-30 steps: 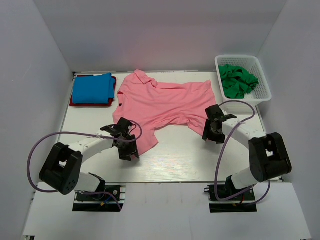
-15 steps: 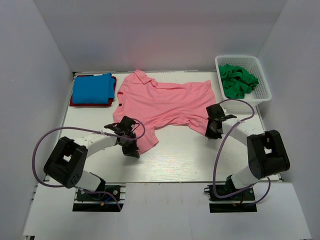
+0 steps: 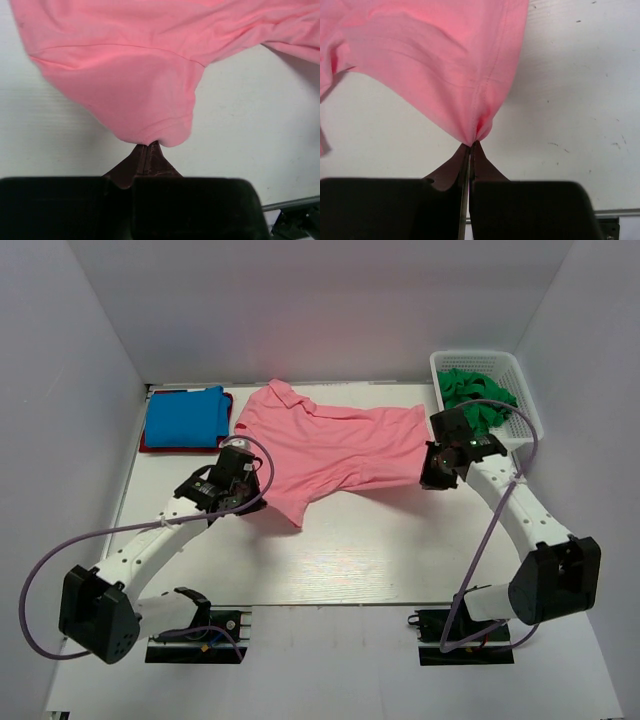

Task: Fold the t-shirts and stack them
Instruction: Flatten out the tshirt

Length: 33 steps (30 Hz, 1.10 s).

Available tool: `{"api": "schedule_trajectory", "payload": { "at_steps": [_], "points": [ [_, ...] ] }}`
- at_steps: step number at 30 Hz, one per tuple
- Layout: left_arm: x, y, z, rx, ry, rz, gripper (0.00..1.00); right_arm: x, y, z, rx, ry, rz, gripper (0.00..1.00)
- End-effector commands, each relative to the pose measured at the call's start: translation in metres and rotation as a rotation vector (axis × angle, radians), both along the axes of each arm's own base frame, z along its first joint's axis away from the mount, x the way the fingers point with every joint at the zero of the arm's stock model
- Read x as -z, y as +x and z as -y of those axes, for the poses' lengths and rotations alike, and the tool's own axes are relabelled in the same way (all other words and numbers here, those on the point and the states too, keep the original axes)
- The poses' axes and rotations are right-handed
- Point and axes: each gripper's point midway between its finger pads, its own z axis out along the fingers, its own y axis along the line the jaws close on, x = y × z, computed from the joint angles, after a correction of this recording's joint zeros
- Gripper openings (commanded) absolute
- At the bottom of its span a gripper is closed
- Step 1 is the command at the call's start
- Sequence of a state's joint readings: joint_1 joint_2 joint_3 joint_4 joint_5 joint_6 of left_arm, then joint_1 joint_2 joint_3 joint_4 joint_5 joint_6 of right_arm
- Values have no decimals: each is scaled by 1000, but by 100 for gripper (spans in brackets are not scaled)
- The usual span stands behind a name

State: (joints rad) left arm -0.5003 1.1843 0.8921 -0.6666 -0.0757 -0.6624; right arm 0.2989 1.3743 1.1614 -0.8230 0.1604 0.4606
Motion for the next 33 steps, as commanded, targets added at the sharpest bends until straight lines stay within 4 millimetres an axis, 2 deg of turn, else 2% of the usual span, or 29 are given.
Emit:
{"api": "schedule_trajectory", "payload": {
  "at_steps": [1,6,7,11,15,16,17,18,19,21,22,23,25,26,31,32,33],
  "points": [
    [-15,-2,-20,-47,66,31,0,-21,-20,11,1,-6,-49,0],
    [-35,7,-32,-104,98,109,0,-40,-10,22,52,-20,-17,0],
    [-34,7,-37,-127,112,107,0,-42,-8,26,66,-28,-7,0],
    [-67,18,-64,-269,193,194,0,-56,-5,44,109,-63,39,0],
    [-135,36,-80,-385,170,384,0,-80,6,49,115,-50,127,0],
    [-161,44,-83,-409,166,459,0,-87,10,51,123,-49,153,0],
    [-168,46,-85,-426,156,487,0,-90,11,54,126,-52,157,0],
    [-194,49,-87,-426,147,548,0,-94,12,54,117,-56,171,0],
    [-209,52,-88,-431,144,588,0,-101,14,57,121,-60,189,0],
    [-252,58,-93,-450,140,697,0,-111,14,61,114,-69,219,0],
    [-267,59,-96,-456,140,735,0,-123,16,63,114,-74,249,0],
    [-296,58,-100,-483,113,803,0,-127,16,65,114,-80,260,0],
    [-320,56,-104,-488,113,862,0,-150,16,69,109,-89,329,0],
    [-341,55,-107,-513,87,919,0,-161,18,71,116,-87,362,0],
    [-399,40,-114,-490,56,1077,0,-207,8,73,86,-90,494,0],
    [-414,33,-117,-488,43,1108,0,-225,1,74,83,-85,538,0],
    [-424,30,-117,-482,33,1132,0,-229,0,74,70,-90,549,0]
  ]
}}
